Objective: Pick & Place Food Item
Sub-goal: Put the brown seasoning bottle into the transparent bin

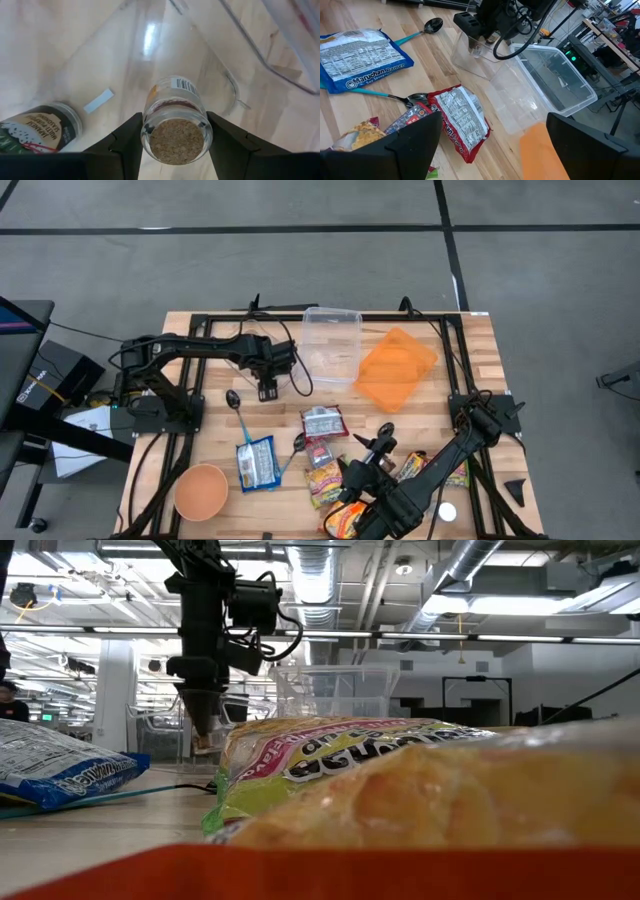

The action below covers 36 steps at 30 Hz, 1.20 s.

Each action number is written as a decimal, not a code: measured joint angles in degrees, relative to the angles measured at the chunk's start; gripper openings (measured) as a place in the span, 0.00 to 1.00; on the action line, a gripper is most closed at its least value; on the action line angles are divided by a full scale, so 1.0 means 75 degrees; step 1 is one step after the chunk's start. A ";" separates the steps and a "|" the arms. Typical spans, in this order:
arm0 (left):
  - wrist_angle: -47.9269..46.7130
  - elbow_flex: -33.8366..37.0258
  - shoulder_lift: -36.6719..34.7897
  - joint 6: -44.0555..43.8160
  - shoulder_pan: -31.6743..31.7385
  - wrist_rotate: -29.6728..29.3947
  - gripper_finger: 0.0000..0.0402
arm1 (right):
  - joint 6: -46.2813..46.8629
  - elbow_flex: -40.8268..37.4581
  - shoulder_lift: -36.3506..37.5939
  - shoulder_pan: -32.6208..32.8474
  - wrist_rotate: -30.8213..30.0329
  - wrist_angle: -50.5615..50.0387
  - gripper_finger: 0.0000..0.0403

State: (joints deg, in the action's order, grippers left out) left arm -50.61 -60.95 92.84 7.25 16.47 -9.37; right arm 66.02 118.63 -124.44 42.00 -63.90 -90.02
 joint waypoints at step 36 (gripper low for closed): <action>-0.0236 0.0000 0.0000 -0.0029 0.0000 0.0239 0.44 | -0.0020 0.0000 0.0003 0.0000 0.0113 0.0000 0.88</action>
State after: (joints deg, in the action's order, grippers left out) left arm -52.38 -60.95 92.84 7.03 16.47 -7.57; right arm 65.87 118.63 -124.42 42.00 -63.05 -90.02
